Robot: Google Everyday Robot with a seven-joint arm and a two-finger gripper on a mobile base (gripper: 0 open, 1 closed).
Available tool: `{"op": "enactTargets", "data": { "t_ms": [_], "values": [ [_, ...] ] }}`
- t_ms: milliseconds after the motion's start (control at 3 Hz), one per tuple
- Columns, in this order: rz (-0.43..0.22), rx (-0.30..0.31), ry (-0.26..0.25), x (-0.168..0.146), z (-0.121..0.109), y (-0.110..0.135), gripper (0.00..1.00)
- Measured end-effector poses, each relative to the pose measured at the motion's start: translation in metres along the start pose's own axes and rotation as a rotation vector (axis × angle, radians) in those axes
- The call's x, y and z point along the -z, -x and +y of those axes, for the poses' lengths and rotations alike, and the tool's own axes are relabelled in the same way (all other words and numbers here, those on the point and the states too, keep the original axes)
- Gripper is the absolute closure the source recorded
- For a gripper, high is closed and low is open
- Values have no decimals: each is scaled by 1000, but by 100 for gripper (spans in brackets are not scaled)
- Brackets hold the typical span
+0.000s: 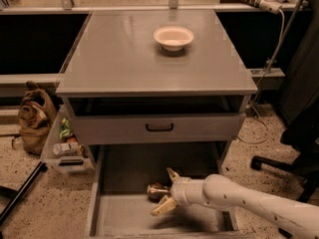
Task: Pick orange can from middle drawer and place on counter
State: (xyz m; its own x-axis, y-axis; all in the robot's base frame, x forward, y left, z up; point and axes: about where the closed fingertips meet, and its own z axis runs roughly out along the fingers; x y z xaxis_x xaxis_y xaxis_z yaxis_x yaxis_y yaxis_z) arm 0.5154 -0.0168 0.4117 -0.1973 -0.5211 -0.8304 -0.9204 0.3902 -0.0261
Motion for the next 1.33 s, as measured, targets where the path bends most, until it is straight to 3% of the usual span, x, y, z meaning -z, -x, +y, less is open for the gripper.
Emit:
{"op": "enactTargets", "data": {
  "t_ms": [1333],
  "values": [
    [39,-19,-27,4,-8,-19,0]
  ]
}}
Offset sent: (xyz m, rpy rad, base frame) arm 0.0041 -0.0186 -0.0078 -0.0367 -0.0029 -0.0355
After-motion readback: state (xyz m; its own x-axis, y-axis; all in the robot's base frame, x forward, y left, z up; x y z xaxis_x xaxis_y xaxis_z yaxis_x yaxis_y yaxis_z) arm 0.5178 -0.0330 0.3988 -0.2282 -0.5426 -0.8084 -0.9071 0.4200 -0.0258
